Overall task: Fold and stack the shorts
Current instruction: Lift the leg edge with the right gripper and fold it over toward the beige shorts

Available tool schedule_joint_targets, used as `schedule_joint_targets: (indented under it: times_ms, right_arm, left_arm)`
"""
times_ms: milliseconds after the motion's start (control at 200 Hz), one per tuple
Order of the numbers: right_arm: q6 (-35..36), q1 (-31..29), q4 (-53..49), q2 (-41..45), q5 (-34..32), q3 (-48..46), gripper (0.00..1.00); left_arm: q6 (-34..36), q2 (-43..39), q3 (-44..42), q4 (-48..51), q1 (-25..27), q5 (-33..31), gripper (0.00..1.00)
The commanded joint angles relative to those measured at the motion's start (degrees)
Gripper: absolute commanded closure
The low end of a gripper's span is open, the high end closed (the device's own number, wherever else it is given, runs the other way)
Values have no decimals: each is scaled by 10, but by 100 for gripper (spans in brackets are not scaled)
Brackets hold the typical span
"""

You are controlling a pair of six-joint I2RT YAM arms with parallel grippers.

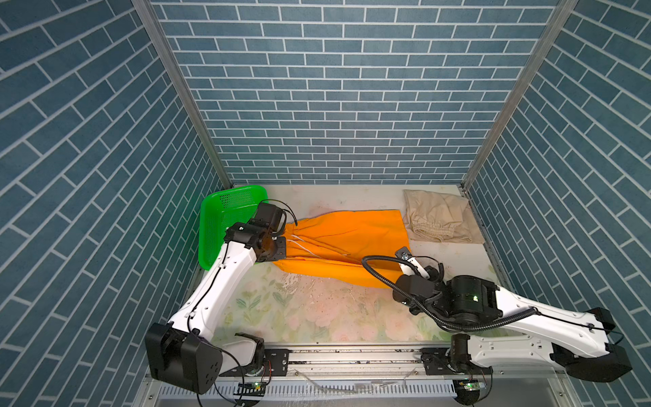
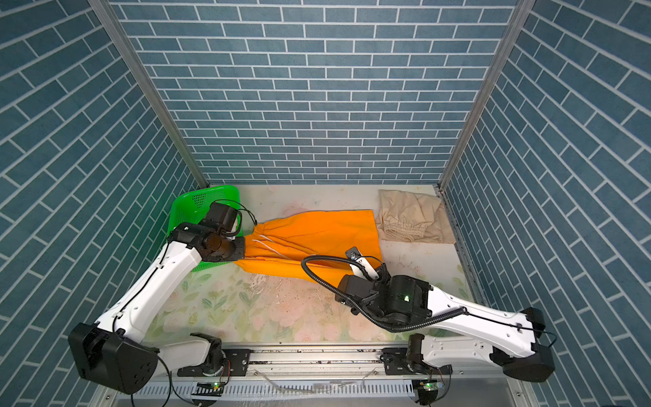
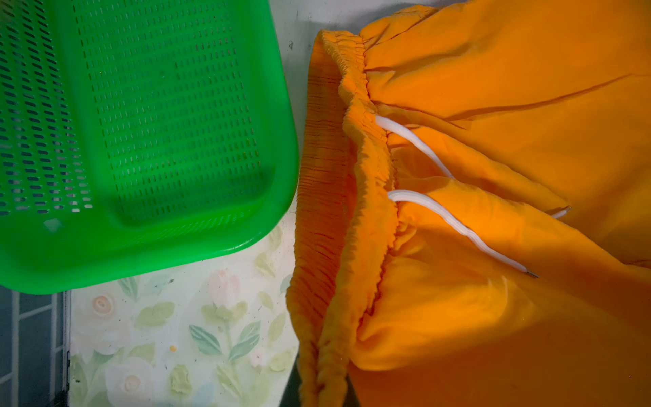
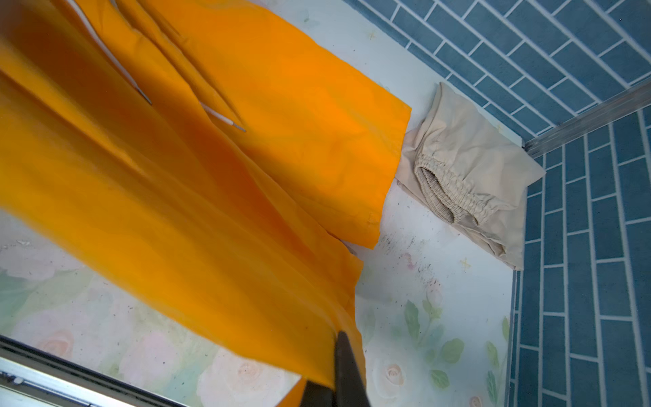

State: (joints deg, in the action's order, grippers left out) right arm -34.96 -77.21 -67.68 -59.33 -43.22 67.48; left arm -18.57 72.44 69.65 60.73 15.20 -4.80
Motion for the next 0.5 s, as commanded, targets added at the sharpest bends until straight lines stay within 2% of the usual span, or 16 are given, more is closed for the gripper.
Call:
schedule_joint_targets:
  times_ms: [0, 125, 175, 350, 490]
  right_arm:
    - [11, 0, -78, 16, -83, 44, 100]
    - [69, 3, -63, 21, -116, 56, 100]
    - [104, 23, -37, 23, -113, 55, 100]
    - [262, 214, 90, 33, 73, 35, 100]
    - [338, 348, 135, -42, 224, 59, 100]
  left_arm:
    - [19, -3, 21, 60, -3, -14, 93]
    - [28, -8, 36, 78, -3, -12, 92]
    - [33, 0, 52, 88, -3, -18, 92]
    - [47, 56, 108, 108, -5, -42, 92]
    - [62, 115, 165, 112, -25, -47, 92]
